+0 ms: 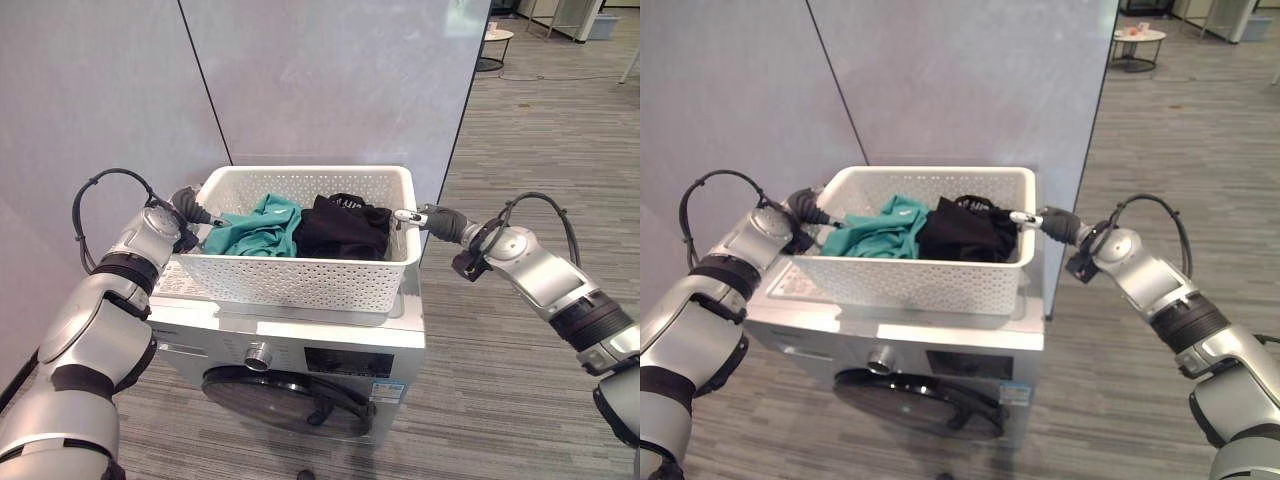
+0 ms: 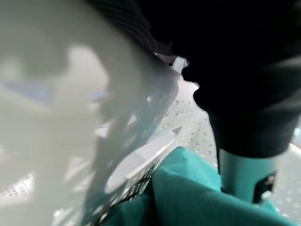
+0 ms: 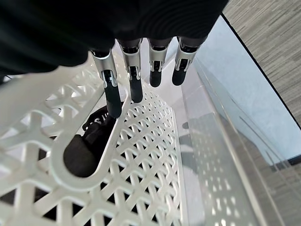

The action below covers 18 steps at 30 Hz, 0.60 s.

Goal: Grab the laundry basket,head to the washer,open it,put in the laundry and shut it.

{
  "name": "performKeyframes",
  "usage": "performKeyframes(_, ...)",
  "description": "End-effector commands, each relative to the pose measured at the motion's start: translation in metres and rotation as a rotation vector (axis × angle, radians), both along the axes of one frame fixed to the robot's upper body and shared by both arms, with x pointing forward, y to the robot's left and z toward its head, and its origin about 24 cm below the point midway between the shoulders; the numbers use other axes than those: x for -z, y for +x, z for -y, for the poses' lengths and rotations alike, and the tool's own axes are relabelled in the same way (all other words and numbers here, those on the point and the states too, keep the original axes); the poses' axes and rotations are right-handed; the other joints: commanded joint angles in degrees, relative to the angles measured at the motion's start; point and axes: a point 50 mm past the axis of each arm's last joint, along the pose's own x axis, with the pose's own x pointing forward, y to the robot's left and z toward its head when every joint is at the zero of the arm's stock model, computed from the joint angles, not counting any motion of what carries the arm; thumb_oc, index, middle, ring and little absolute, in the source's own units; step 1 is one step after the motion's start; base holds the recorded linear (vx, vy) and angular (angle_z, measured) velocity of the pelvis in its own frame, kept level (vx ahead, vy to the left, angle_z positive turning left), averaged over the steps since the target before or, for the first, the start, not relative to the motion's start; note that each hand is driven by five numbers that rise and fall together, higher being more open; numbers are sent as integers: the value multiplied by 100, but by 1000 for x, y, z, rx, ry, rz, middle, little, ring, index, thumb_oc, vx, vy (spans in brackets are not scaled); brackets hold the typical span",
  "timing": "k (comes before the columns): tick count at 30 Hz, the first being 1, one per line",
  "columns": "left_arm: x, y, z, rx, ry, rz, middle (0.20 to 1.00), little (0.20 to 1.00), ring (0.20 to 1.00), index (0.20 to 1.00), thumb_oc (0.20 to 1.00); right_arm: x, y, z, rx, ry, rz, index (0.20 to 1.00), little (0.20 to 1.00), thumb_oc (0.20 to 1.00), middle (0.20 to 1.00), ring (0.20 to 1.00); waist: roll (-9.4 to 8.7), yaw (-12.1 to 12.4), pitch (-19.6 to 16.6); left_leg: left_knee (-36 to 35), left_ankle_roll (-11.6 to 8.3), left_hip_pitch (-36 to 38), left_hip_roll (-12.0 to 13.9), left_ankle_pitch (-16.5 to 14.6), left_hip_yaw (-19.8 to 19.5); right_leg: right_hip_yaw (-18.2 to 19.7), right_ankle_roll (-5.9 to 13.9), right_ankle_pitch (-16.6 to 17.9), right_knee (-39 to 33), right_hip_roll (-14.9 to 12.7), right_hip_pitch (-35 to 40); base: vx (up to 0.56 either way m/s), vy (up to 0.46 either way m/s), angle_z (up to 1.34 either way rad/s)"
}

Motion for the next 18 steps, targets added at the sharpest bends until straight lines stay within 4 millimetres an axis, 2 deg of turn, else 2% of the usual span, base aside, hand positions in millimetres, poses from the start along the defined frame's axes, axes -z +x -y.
performKeyframes(1,42,-4,19,21,0,-117,1000,1000,1000,1000,1000,-17,-1,-23,-104,114,109,1000,1000,1000,1000,1000,-187,207,352,29,-157,427,-234,-640,-85,254,498,852,-330,-219,-384,24,-7,6)
performKeyframes(4,43,-6,9,-32,-25,-114,1000,1000,1000,1000,1000,-20,0,-16,-61,168,144,1000,1000,1000,1000,1000,-194,187,330,29,-161,438,-231,-642,-95,244,497,846,-330,-222,-368,0,0,0)
performKeyframes(6,44,-10,-5,-116,-74,-99,1000,1000,1000,1000,1000,-20,-1,-13,-16,296,192,1000,1000,1000,1000,1000,-185,172,300,29,-163,451,-228,-651,-107,239,496,836,-330,-225,-351,17,-7,0)
performKeyframes(9,42,-11,-12,-179,-144,-66,1000,1000,1000,1000,1000,-19,-5,-16,-8,395,216,1000,1000,1000,1000,1000,-188,163,283,29,-166,465,-225,-656,-113,244,494,828,-330,-223,-338,24,-11,0)
performKeyframes(13,41,-19,-33,-318,-346,10,1000,1000,1000,1000,1000,-7,-16,-19,32,561,240,1000,1000,1000,1000,1000,-186,164,236,29,-176,498,-221,-672,-111,243,493,805,-330,-219,-315,27,-13,0)
performKeyframes(15,42,-20,-36,-333,-378,18,1000,1000,1000,1000,1000,-4,-19,-19,39,571,246,1000,1000,1000,1000,1000,-189,170,222,29,-177,504,-220,-675,-117,238,491,799,-330,-219,-311,16,-10,1)
performKeyframes(18,40,-24,-46,-390,-531,100,1000,1000,1000,1000,1000,9,-30,-14,86,649,257,1000,1000,1000,1000,1000,-185,184,189,29,-191,505,-219,-677,-145,220,493,783,-330,-225,-301,43,-22,2)
